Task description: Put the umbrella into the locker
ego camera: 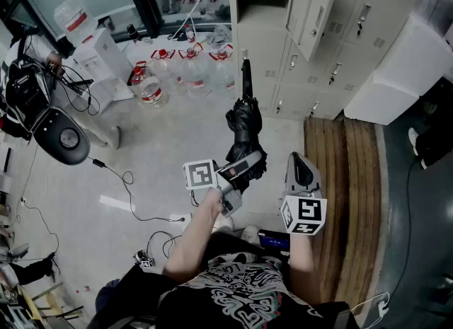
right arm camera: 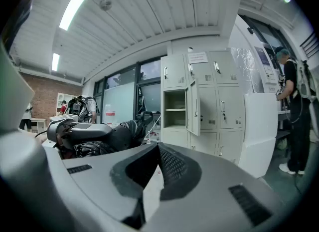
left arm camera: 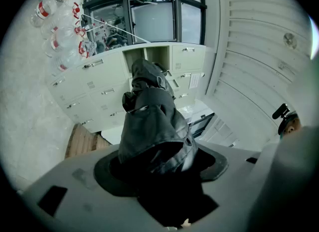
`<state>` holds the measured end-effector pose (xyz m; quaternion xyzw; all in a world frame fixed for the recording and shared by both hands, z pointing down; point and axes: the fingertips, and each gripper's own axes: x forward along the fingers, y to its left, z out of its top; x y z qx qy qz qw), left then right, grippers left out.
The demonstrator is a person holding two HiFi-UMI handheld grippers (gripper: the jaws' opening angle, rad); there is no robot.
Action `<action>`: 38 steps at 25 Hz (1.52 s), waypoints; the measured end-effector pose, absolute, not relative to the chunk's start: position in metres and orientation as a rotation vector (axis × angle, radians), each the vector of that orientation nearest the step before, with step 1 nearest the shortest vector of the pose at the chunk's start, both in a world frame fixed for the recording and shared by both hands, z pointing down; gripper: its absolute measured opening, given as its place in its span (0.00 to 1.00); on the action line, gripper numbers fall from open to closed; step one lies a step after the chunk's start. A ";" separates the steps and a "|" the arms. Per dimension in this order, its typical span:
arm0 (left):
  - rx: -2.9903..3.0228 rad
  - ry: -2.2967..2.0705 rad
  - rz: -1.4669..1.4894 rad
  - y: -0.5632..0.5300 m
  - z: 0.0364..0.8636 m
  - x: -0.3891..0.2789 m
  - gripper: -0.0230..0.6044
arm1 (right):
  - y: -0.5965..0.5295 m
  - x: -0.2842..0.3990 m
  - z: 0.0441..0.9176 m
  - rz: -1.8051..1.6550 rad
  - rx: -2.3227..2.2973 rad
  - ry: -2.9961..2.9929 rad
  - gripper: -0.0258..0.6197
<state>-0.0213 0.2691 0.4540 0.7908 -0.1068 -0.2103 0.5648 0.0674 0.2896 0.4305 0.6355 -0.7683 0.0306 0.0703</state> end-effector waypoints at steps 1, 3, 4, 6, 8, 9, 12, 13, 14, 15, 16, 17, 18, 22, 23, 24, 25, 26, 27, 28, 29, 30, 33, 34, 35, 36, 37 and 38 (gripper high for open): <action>1.854 -0.249 -0.493 0.274 0.455 -0.021 0.51 | 0.293 0.067 0.431 0.093 1.911 -2.311 0.04; 1.842 -0.247 -0.488 0.282 0.457 -0.021 0.51 | 0.299 0.065 0.431 0.087 1.900 -2.315 0.04; 1.839 -0.246 -0.484 0.285 0.457 -0.021 0.51 | 0.301 0.062 0.429 0.076 1.888 -2.320 0.04; 1.843 -0.245 -0.474 0.289 0.457 -0.020 0.51 | 0.304 0.058 0.425 0.047 1.861 -2.331 0.04; 1.856 -0.255 -0.460 0.289 0.458 -0.020 0.51 | 0.304 0.056 0.423 0.031 1.850 -2.338 0.04; 1.860 -0.258 -0.457 0.290 0.459 -0.020 0.51 | 0.304 0.055 0.423 0.028 1.847 -2.340 0.04; 1.846 -0.238 -0.474 0.291 0.454 -0.014 0.51 | 0.305 0.058 0.425 0.030 1.840 -2.341 0.04; 1.847 -0.236 -0.474 0.291 0.453 -0.012 0.51 | 0.305 0.061 0.425 0.036 1.841 -2.343 0.04; 1.850 -0.237 -0.471 0.290 0.453 -0.009 0.51 | 0.304 0.064 0.425 0.045 1.846 -2.350 0.04; 1.854 -0.240 -0.468 0.289 0.452 -0.007 0.51 | 0.303 0.067 0.425 0.054 1.854 -2.358 0.04; 1.856 -0.244 -0.465 0.287 0.452 -0.006 0.51 | 0.302 0.070 0.425 0.062 1.861 -2.365 0.04; 1.858 -0.247 -0.463 0.285 0.452 -0.005 0.51 | 0.300 0.072 0.425 0.064 1.863 -2.368 0.04; 1.857 -0.248 -0.463 0.283 0.452 -0.004 0.51 | 0.298 0.073 0.425 0.062 1.862 -2.368 0.04; 1.850 -0.258 -0.467 0.269 0.453 0.001 0.51 | 0.284 0.078 0.425 0.050 1.846 -2.375 0.04; 1.850 -0.257 -0.469 0.263 0.452 0.002 0.51 | 0.278 0.079 0.426 0.051 1.845 -2.375 0.04; 1.852 -0.257 -0.469 0.255 0.452 0.003 0.52 | 0.272 0.080 0.426 0.053 1.844 -2.375 0.04; 1.854 -0.258 -0.468 0.247 0.452 0.005 0.51 | 0.264 0.082 0.426 0.057 1.844 -2.374 0.04; 1.854 -0.258 -0.469 0.237 0.451 0.007 0.51 | 0.255 0.084 0.426 0.062 1.843 -2.373 0.04; 1.852 -0.257 -0.468 0.228 0.451 0.009 0.51 | 0.247 0.087 0.426 0.066 1.842 -2.369 0.04; 1.848 -0.256 -0.467 0.219 0.451 0.012 0.51 | 0.238 0.089 0.427 0.070 1.843 -2.365 0.04; 1.844 -0.254 -0.465 0.210 0.452 0.014 0.51 | 0.229 0.092 0.428 0.071 1.844 -2.361 0.04; 1.842 -0.252 -0.465 0.199 0.454 0.017 0.51 | 0.219 0.095 0.429 0.070 1.848 -2.357 0.04; 1.843 -0.238 -0.467 0.157 0.462 0.023 0.51 | 0.178 0.102 0.436 0.060 1.859 -2.349 0.04; 1.845 -0.232 -0.464 0.140 0.464 0.026 0.51 | 0.163 0.104 0.438 0.060 1.863 -2.344 0.04; 1.848 -0.227 -0.459 0.122 0.465 0.028 0.51 | 0.145 0.107 0.440 0.062 1.868 -2.338 0.04; 1.851 -0.221 -0.452 0.103 0.466 0.032 0.51 | 0.126 0.110 0.441 0.066 1.874 -2.331 0.04; 1.850 -0.216 -0.446 0.083 0.466 0.035 0.51 | 0.106 0.112 0.441 0.072 1.879 -2.324 0.04; 1.845 -0.215 -0.436 0.062 0.467 0.039 0.51 | 0.084 0.115 0.442 0.079 1.882 -2.318 0.04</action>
